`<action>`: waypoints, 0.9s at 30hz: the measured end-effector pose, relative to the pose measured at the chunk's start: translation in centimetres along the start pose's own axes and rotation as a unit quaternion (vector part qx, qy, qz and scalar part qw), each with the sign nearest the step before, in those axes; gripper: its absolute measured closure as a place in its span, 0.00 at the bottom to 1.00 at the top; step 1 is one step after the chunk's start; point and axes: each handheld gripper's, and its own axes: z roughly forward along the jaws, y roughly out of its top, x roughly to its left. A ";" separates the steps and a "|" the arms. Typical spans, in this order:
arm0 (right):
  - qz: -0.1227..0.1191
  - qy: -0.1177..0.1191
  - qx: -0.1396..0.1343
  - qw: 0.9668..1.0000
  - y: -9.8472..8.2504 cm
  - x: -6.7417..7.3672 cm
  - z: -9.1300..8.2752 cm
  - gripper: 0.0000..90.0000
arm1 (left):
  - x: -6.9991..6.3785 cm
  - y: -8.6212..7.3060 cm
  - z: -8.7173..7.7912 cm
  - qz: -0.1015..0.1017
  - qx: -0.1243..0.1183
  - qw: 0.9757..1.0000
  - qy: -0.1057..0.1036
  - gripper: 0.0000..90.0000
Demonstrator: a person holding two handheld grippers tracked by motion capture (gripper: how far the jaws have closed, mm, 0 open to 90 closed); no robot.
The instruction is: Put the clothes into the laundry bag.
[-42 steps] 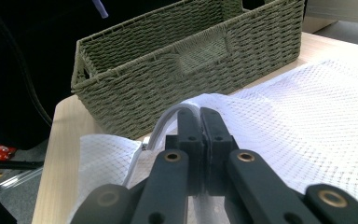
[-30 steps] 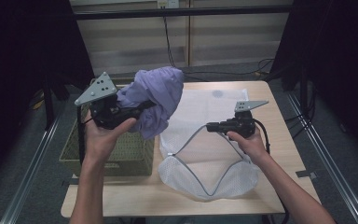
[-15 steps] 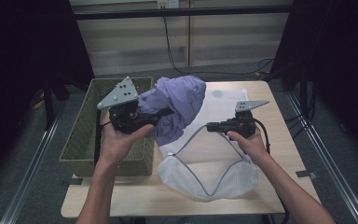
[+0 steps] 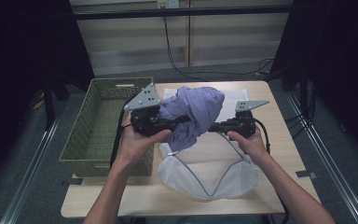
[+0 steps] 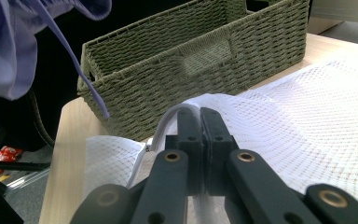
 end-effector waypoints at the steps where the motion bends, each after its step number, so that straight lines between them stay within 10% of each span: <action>1: 0.000 0.000 0.000 1.000 0.0 0.0 0.0 0.98 | 0.0 0.0 0.0 0.000 0.000 1.000 0.000 0.74; 27: 0.006 0.011 0.004 1.000 -0.2 -0.1 0.2 0.98 | -1.3 -4.2 5.9 -0.007 0.027 0.999 -0.032 0.74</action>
